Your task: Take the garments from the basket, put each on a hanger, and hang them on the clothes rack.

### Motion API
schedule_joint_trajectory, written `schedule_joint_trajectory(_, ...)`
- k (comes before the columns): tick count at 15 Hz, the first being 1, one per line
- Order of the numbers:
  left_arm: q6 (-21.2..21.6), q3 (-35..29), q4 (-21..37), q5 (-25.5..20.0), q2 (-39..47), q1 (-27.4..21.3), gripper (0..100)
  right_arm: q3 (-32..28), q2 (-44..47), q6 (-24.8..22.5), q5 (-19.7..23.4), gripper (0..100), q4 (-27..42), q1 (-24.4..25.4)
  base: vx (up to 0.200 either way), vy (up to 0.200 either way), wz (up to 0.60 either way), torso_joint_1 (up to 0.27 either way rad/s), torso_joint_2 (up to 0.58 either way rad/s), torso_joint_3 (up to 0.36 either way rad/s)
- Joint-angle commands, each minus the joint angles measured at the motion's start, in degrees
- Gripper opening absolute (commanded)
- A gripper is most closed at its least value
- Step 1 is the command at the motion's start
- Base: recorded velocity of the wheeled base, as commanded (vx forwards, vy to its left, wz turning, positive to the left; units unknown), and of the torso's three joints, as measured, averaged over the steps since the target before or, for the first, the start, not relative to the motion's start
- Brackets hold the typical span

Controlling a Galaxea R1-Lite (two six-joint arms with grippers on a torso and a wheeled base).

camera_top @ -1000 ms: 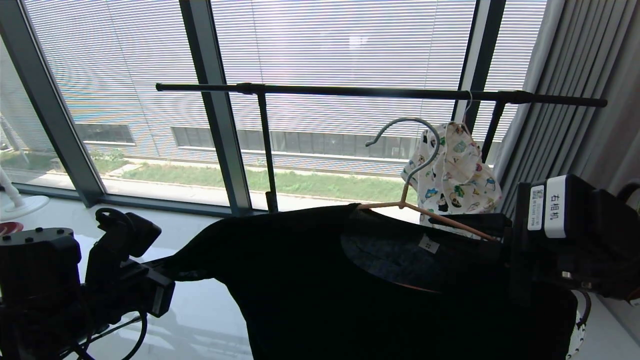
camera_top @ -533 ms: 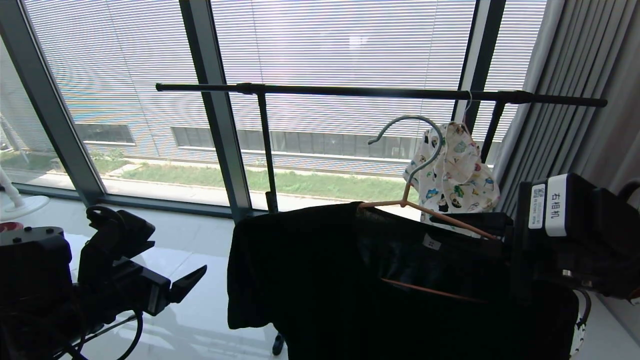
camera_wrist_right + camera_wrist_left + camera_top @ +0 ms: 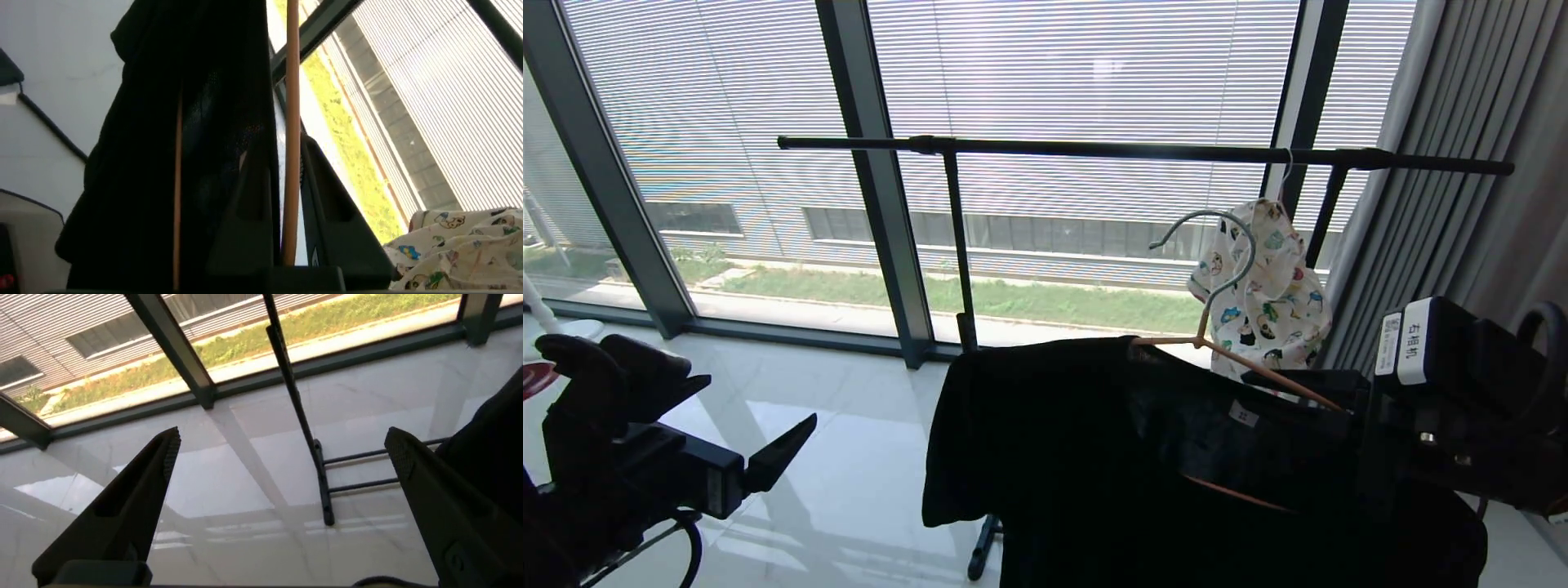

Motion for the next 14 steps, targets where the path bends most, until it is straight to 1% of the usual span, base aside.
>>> schedule_joint_trajectory(1,-1.9,0.1,0.3,0.9,-7.3,1.6,100,2.3,-0.8,2.1,-2.0,0,0.1,0.0,0.0,0.0,0.0,0.0,0.0,0.0)
schedule_joint_trajectory(2,-3.9,-0.8,0.5,1.2,-7.8,1.9,100,3.2,-0.9,4.0,-4.0,0,0.1,0.0,0.0,0.0,0.0,0.0,0.0,0.0)
schedule_joint_trajectory(3,-5.9,-2.2,2.2,2.8,-7.9,2.3,100,4.1,-1.0,5.9,-5.8,0,0.4,0.0,0.0,0.0,0.0,0.0,0.0,0.0)
schedule_joint_trajectory(4,-6.8,-3.3,3.9,3.9,-8.0,2.3,100,4.5,-1.0,6.8,-6.8,0,0.9,0.0,0.0,0.0,0.0,0.0,0.0,0.0)
schedule_joint_trajectory(5,-9.9,-6.9,8.9,5.8,-8.2,2.2,100,5.1,-1.1,9.4,-9.7,0,4.0,0.0,0.0,0.0,0.0,0.0,0.0,0.0)
schedule_joint_trajectory(6,-10.8,-8.1,10.5,6.0,-8.2,2.2,100,5.1,-1.1,10.1,-10.6,0,5.2,0.0,0.0,0.0,0.0,0.0,0.0,0.0)
schedule_joint_trajectory(7,-15.2,-13.1,18.1,7.5,-7.7,2.2,100,4.7,-0.8,12.8,-14.8,0,10.3,0.0,0.0,0.0,0.0,0.0,0.0,0.0)
schedule_joint_trajectory(8,-17.1,-15.8,22.8,9.2,-7.7,1.9,100,4.2,-0.1,16.2,-16.7,0,12.6,-0.2,0.0,0.0,0.0,0.0,0.0,0.0)
schedule_joint_trajectory(9,-17.7,-16.6,24.5,10.5,-7.6,1.6,100,3.7,1.0,19.5,-18.6,0,13.3,-0.5,0.0,0.0,0.0,0.0,0.0,0.0)
schedule_joint_trajectory(10,-17.9,-16.1,24.5,12.0,-7.1,0.3,100,2.8,2.6,23.3,-22.1,0,13.3,-0.7,0.0,0.0,0.0,0.0,0.0,0.0)
schedule_joint_trajectory(11,-18.0,-15.5,24.5,13.2,-7.0,-0.6,100,2.0,3.8,25.6,-24.4,0,13.2,-1.0,0.0,0.0,0.0,0.0,0.0,0.0)
schedule_joint_trajectory(12,-17.9,-14.9,24.5,16.0,-7.1,-2.7,100,-0.7,6.0,29.9,-27.8,0,12.9,-1.4,0.0,0.0,0.0,0.0,0.0,0.0)
schedule_joint_trajectory(13,-17.7,-14.8,24.5,18.9,-6.9,-4.6,100,-3.1,7.4,33.1,-28.6,0,12.6,-1.4,0.0,0.0,0.0,0.0,0.0,0.0)
schedule_joint_trajectory(14,-17.7,-14.8,24.5,19.9,-6.6,-5.4,100,-4.2,7.7,34.2,-28.7,0,12.5,-1.4,0.0,0.0,0.0,0.0,0.0,0.0)
